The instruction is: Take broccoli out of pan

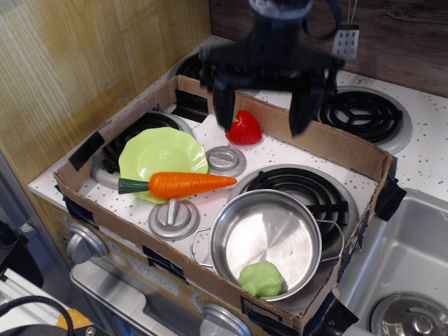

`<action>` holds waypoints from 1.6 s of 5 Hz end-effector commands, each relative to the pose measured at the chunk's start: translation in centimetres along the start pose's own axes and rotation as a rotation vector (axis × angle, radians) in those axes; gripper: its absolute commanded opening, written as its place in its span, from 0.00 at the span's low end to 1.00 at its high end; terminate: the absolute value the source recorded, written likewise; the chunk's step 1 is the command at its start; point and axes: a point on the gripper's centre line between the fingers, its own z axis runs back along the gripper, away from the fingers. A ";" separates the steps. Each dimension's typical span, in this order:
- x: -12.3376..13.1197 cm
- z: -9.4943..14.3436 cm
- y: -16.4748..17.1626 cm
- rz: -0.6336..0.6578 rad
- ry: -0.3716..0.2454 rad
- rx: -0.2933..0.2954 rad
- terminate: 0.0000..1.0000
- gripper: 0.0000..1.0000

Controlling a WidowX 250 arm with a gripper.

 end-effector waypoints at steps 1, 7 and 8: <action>-2.9 -1.0 -0.8 0.055 -0.012 -0.044 0.00 1.00; -6.9 -8.4 -1.5 0.069 -0.083 -0.182 0.00 1.00; -7.2 -9.3 -1.3 0.080 -0.076 -0.212 0.00 1.00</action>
